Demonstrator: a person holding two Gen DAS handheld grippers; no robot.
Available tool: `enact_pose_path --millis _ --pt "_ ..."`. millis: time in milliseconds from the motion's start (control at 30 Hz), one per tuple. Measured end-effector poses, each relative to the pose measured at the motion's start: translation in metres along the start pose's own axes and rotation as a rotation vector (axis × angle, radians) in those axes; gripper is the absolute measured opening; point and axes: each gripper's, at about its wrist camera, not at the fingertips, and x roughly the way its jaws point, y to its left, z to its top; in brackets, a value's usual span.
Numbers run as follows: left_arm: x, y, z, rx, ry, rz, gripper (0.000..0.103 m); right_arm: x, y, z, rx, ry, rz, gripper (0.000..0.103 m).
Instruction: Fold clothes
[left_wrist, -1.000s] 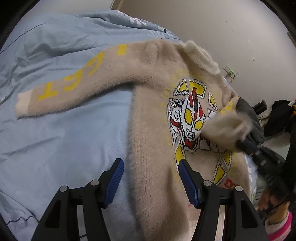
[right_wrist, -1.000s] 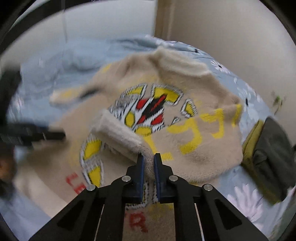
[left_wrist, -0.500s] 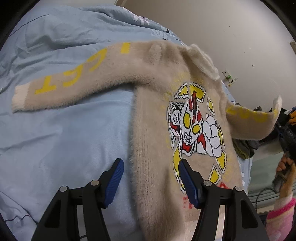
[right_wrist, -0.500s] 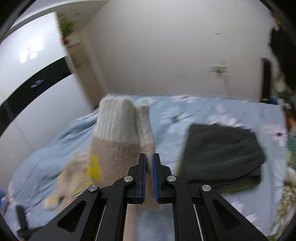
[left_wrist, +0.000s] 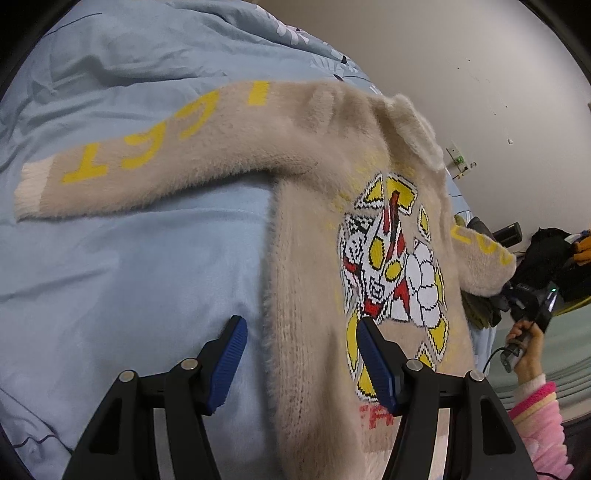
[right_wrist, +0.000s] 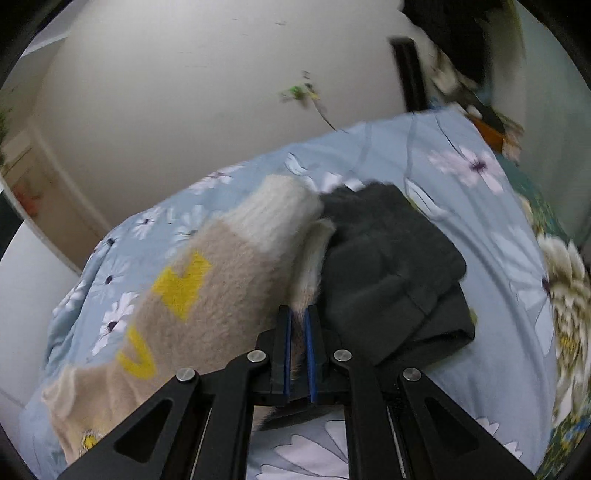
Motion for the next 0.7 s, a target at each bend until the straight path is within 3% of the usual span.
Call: enact_pose_path --millis 200,333,433,500,567,700 --pt "-0.004 0.0 -0.003 0.004 0.003 0.003 0.066 -0.013 -0.005 0.0 0.026 0.012 0.053 0.008" --pt "-0.011 0.003 -0.007 -0.008 0.01 -0.014 0.066 -0.048 -0.006 -0.004 0.043 -0.01 0.08 0.021" --pt "-0.016 0.004 -0.011 -0.008 0.013 -0.027 0.066 -0.08 0.002 -0.026 -0.015 0.008 0.146 0.022" --pt "-0.019 0.006 -0.014 -0.01 0.015 -0.036 0.066 -0.091 0.01 -0.056 -0.098 0.076 0.218 0.026" --pt "-0.02 0.009 -0.017 -0.018 0.028 -0.051 0.066 -0.097 0.014 -0.098 -0.173 0.183 0.306 0.037" --pt "-0.021 0.01 -0.021 -0.016 0.042 -0.074 0.066 -0.1 0.013 -0.178 -0.204 0.391 0.448 0.037"
